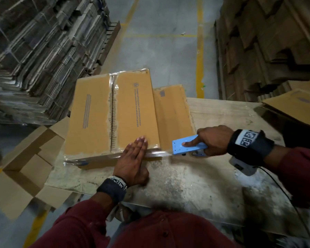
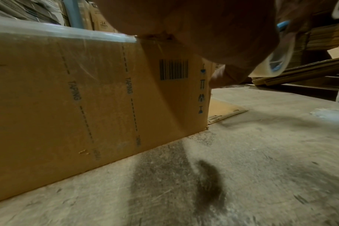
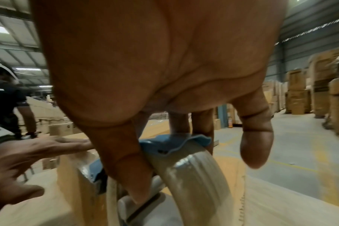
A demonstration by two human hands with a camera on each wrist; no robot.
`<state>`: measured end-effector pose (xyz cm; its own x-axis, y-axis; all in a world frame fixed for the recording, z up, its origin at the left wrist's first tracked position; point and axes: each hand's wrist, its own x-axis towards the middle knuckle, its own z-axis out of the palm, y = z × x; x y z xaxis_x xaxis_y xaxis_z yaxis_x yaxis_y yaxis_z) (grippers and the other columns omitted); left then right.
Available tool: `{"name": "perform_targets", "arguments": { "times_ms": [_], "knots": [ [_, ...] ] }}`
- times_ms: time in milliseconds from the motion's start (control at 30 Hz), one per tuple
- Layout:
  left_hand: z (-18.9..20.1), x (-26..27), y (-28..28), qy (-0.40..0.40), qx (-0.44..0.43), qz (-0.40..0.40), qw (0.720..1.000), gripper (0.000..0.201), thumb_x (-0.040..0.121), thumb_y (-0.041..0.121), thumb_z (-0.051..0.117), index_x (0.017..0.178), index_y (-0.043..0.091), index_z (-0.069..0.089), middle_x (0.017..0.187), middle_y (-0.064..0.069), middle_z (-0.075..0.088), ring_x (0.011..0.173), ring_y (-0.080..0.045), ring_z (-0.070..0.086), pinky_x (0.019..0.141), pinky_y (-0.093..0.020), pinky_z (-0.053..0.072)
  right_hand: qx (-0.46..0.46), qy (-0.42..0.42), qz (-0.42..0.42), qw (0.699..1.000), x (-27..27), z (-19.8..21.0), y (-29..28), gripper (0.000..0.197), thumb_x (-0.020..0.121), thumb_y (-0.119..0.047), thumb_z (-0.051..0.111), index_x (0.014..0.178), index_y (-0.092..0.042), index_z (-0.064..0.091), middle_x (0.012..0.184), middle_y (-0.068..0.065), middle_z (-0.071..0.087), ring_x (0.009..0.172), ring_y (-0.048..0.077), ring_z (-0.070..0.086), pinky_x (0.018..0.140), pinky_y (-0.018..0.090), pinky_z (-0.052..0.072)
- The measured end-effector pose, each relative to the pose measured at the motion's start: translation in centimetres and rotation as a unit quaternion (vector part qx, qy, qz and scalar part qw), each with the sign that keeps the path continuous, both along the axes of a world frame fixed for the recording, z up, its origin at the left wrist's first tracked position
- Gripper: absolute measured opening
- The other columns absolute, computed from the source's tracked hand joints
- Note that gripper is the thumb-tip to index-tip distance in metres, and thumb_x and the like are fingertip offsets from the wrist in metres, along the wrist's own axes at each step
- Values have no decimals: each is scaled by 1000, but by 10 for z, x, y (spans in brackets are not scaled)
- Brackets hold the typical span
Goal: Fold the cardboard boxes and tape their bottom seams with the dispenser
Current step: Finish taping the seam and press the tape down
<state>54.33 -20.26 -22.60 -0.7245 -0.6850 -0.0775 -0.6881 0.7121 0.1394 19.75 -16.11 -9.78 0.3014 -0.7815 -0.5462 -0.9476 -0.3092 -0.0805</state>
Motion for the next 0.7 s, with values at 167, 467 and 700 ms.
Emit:
{"name": "perform_targets", "arguments": {
  "times_ms": [167,467,700],
  "knots": [
    [6,-1,0,1,3,-4,1000,117,78,55,68,166,11,3,174,-9,1,160,-23,1,128,-41,6,-56,-45,-37,997,-15,3,4,56,95,-60,53,138,-78,22,103,-9,44,97,18,59,72,36,51],
    [4,-3,6,-27,-29,-12,999,120,77,58,68,163,0,9,172,-18,2,160,-32,2,127,-49,12,-9,-32,-62,997,-9,-1,-4,54,97,-48,55,141,-71,34,93,-11,34,103,20,55,71,35,41],
    [4,-3,6,-43,-25,-11,999,118,79,64,61,164,1,8,173,-17,2,160,-30,1,127,-50,13,33,-67,-55,996,0,-39,-19,56,94,-35,64,141,-61,47,108,-5,50,101,24,59,65,31,39]
  ]
}}
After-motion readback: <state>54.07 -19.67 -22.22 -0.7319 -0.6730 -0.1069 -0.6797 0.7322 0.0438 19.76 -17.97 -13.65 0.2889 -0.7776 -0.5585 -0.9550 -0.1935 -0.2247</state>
